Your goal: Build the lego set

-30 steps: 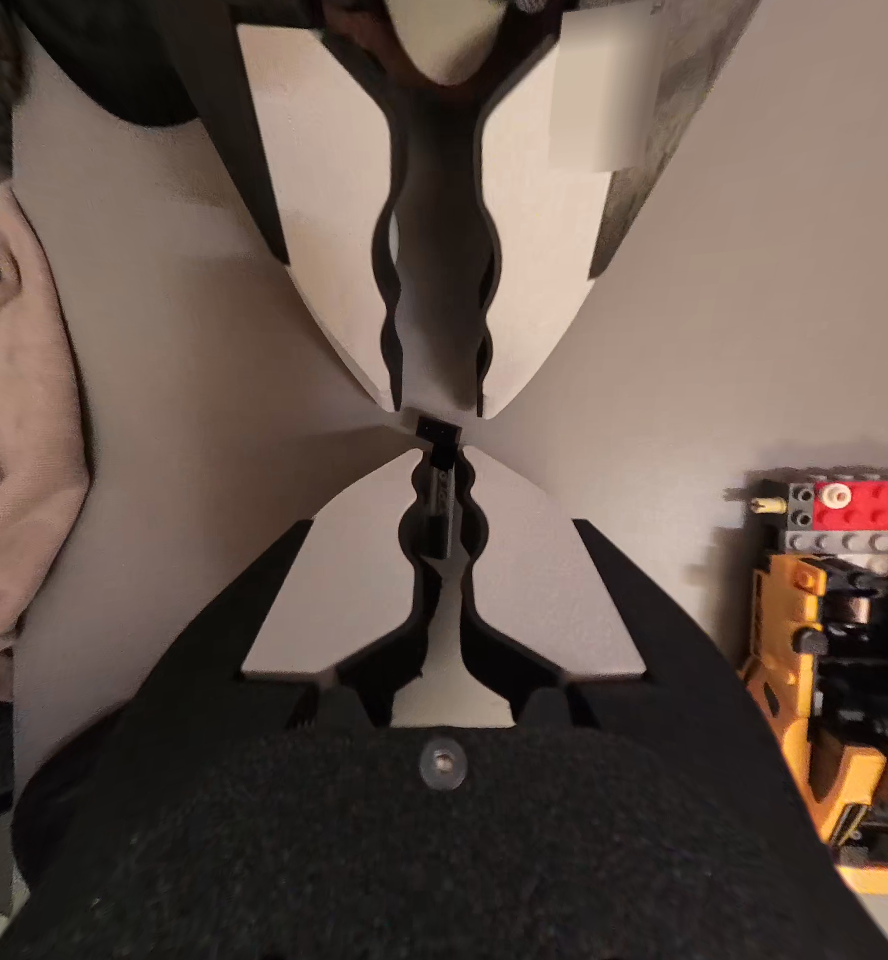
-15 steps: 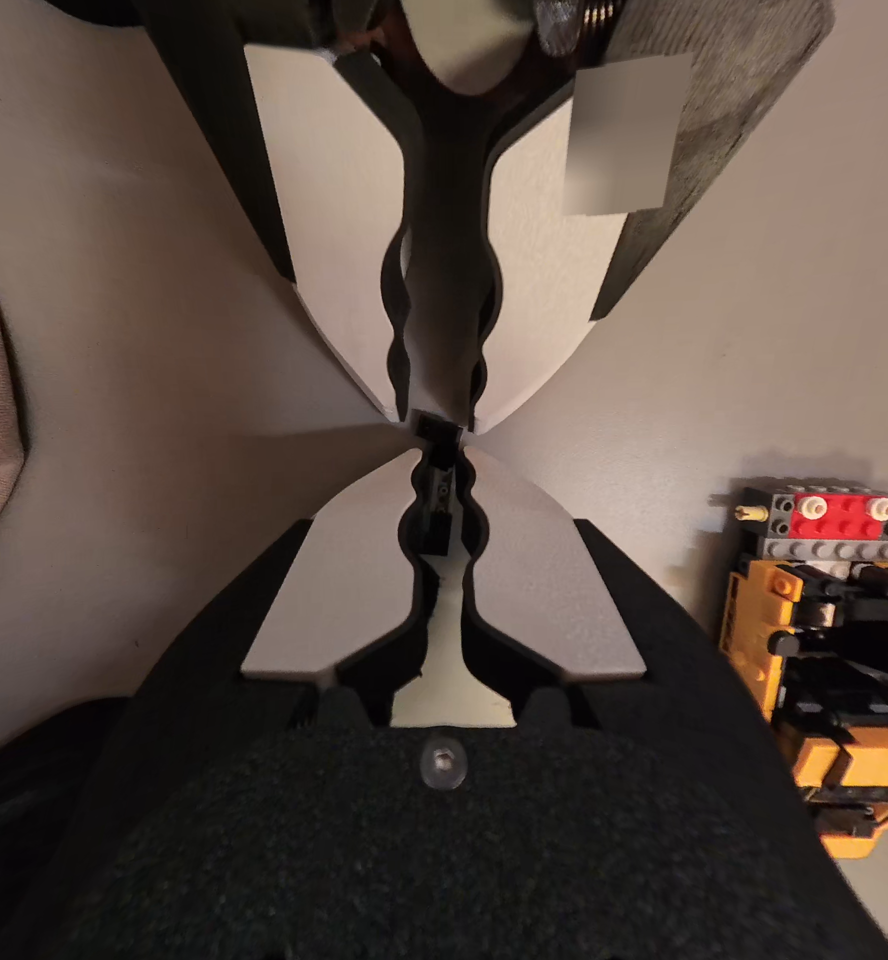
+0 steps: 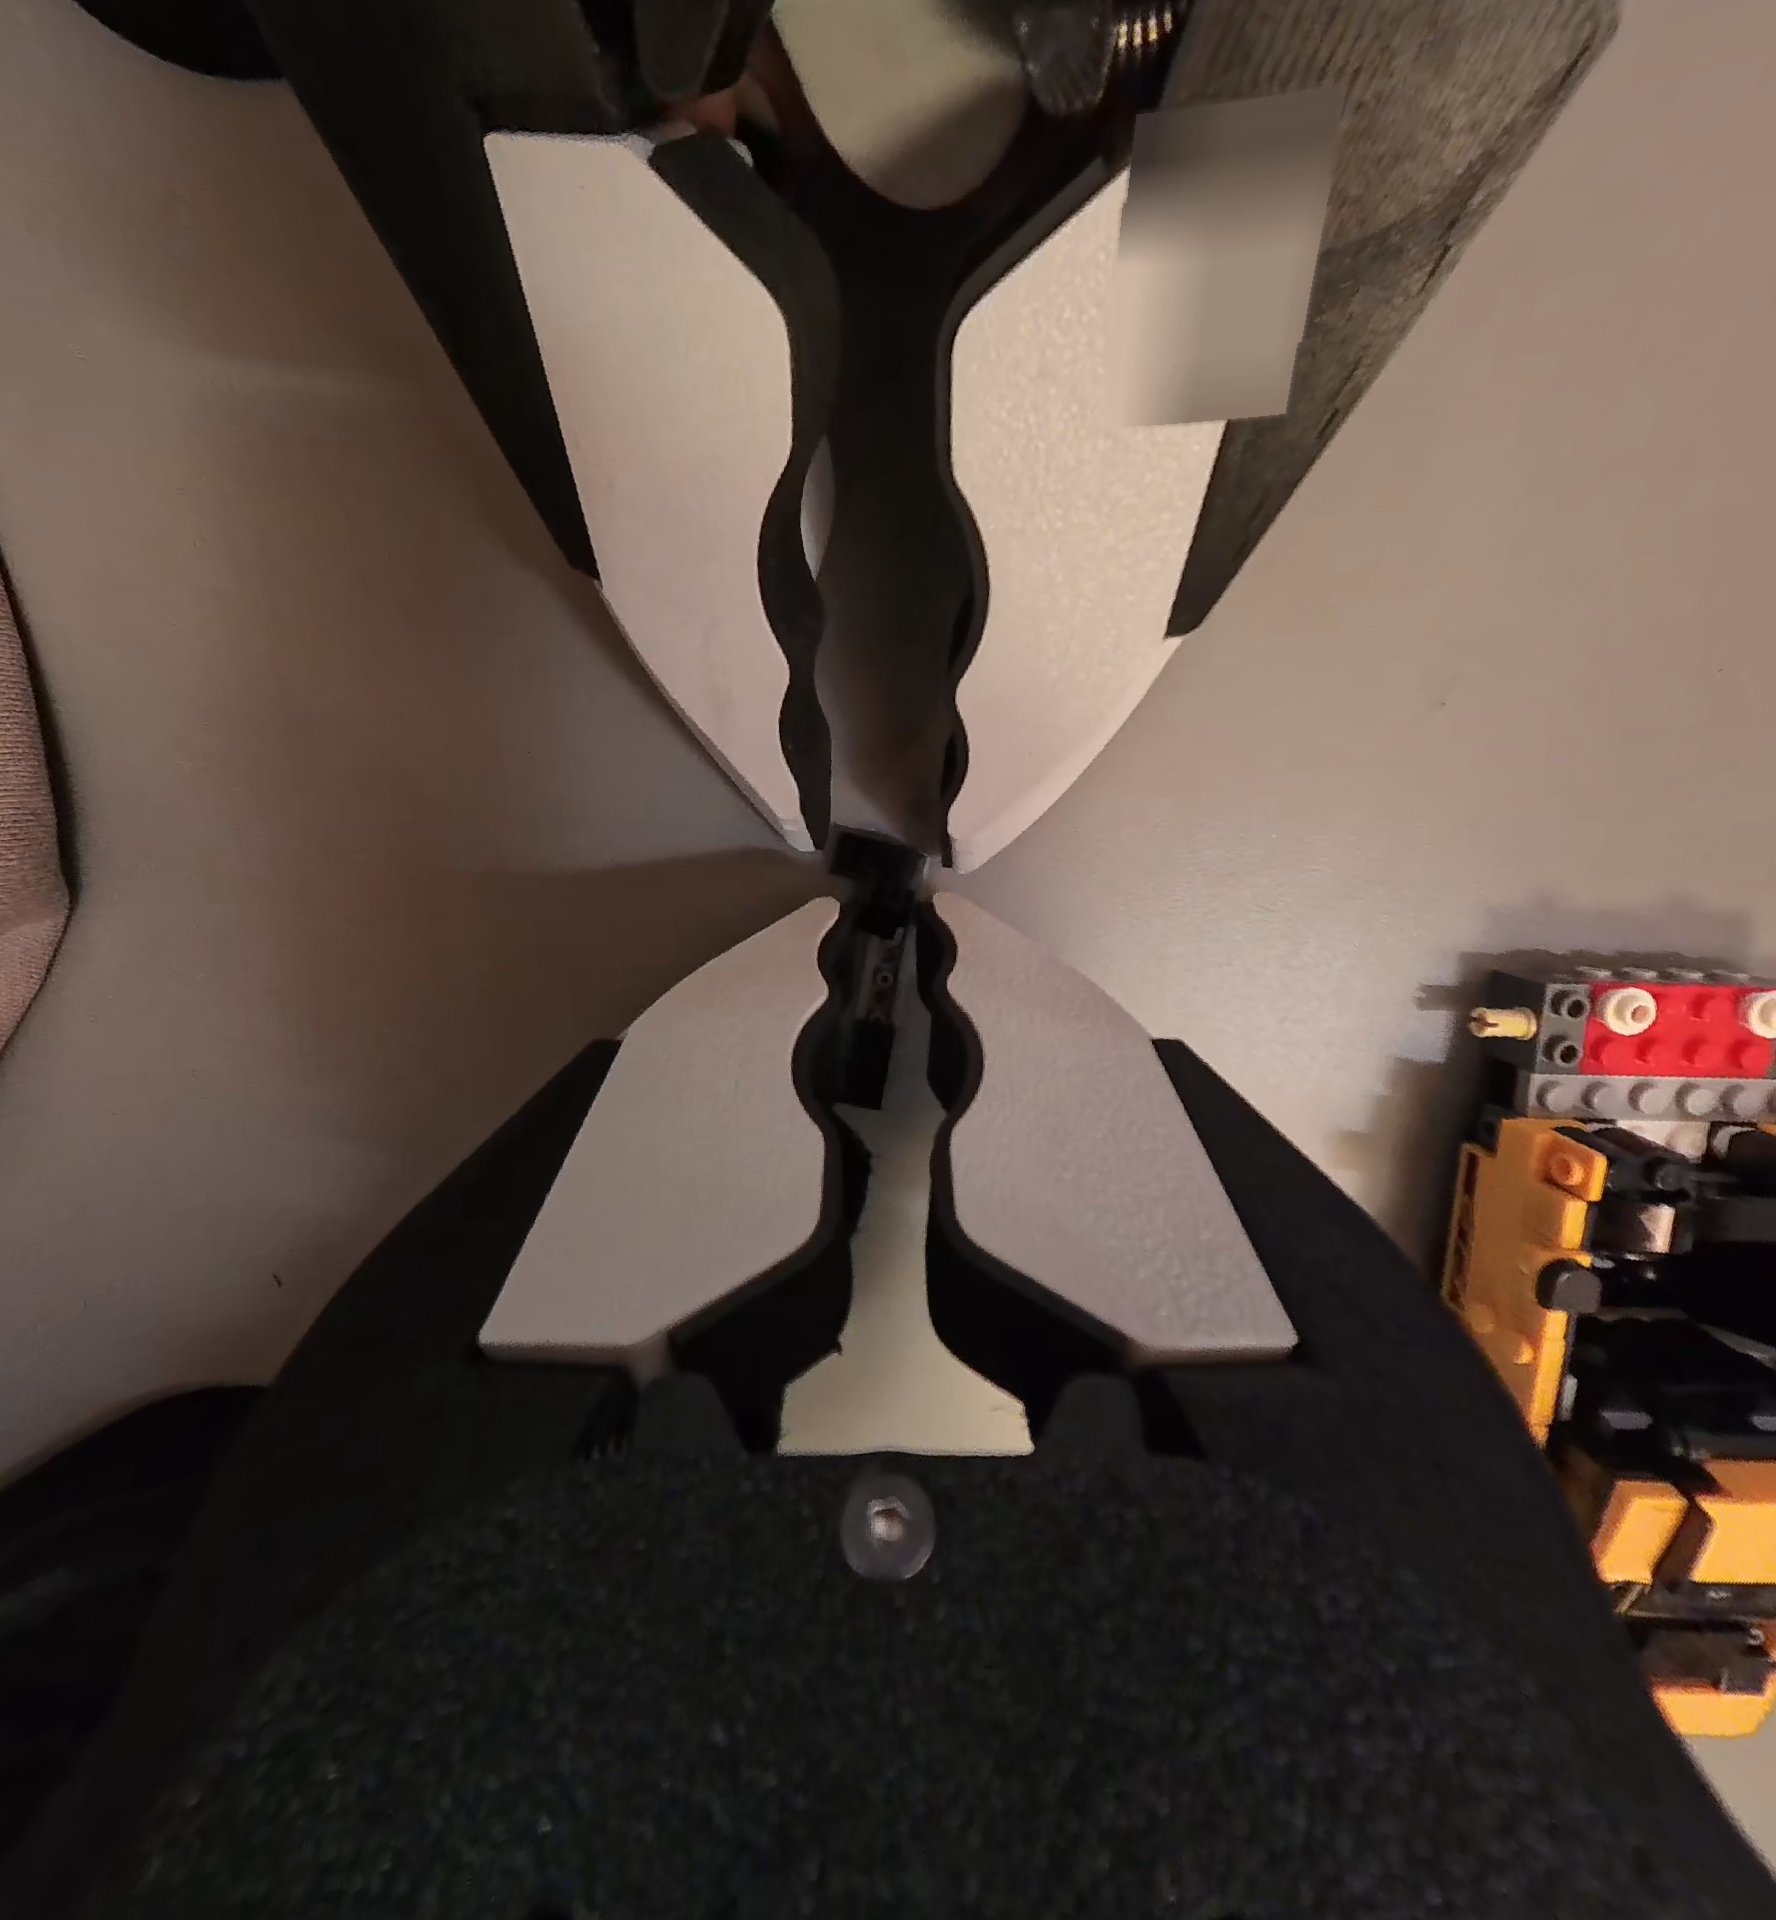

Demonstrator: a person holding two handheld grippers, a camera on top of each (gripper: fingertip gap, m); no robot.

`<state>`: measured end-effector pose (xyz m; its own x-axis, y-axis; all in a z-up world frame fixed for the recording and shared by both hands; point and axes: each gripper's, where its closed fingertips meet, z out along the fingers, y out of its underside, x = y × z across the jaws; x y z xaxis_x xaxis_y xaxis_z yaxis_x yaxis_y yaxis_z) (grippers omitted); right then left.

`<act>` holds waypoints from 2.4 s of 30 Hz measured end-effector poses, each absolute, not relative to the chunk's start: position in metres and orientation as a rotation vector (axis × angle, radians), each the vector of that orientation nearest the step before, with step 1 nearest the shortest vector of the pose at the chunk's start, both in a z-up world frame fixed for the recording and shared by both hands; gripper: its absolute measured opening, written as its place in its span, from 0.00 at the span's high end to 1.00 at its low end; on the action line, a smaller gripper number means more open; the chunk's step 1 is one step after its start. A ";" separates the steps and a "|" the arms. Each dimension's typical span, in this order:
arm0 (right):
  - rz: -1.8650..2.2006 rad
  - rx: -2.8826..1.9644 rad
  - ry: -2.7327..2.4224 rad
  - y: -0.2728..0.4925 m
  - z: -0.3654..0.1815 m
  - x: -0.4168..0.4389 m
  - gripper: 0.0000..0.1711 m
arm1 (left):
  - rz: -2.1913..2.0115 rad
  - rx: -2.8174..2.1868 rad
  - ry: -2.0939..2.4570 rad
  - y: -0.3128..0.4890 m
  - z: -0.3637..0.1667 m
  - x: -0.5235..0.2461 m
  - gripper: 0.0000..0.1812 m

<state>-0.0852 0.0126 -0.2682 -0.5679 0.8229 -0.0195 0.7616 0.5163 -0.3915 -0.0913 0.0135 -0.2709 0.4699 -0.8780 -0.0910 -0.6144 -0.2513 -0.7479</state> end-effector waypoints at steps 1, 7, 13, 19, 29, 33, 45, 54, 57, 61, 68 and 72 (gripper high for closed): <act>0.545 -1.364 -2.588 0.012 -0.268 -0.085 0.94 | -0.450 -1.973 1.238 0.014 -0.271 -0.091 0.88; 0.559 -1.370 -2.586 0.012 -0.268 -0.085 0.93 | -0.443 -1.970 1.240 0.014 -0.271 -0.090 0.89; 0.585 -1.369 -2.593 0.011 -0.267 -0.084 0.92 | -0.447 -1.972 1.235 0.014 -0.271 -0.090 0.89; 0.606 -1.375 -2.577 0.012 -0.265 -0.083 0.91 | -0.453 -1.977 1.231 0.014 -0.271 -0.090 0.89; 0.630 -1.360 -2.569 0.012 -0.266 -0.085 0.91 | -0.457 -1.973 1.235 0.014 -0.271 -0.090 0.89; 0.642 -1.370 -2.561 0.012 -0.267 -0.087 0.91 | -0.450 -1.960 1.248 0.013 -0.271 -0.089 0.89; 0.686 -1.399 -2.526 0.013 -0.268 -0.092 0.91 | -0.447 -1.956 1.251 0.013 -0.270 -0.090 0.89; 0.717 -1.396 -2.521 0.015 -0.268 -0.095 0.90 | -0.415 -1.935 1.260 0.014 -0.269 -0.091 0.89; 0.718 -1.394 -2.518 0.016 -0.267 -0.096 0.89 | -0.405 -1.926 1.268 0.014 -0.269 -0.091 0.88; 0.741 -1.409 -2.516 0.018 -0.261 -0.091 0.89 | -0.405 -1.924 1.268 0.014 -0.269 -0.090 0.88; 0.764 -1.490 -2.508 0.016 -0.268 -0.083 0.89 | -0.407 -1.931 1.265 0.014 -0.270 -0.090 0.89; 0.699 -1.473 -2.521 0.015 -0.272 -0.081 0.90 | -0.416 -1.940 1.256 0.015 -0.270 -0.090 0.89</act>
<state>-0.0809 0.0154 -0.2722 -0.5111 0.8524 -0.1107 0.7877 0.4129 -0.4573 -0.0905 0.0145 -0.2700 0.4597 -0.8782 -0.1322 -0.6258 -0.2148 -0.7498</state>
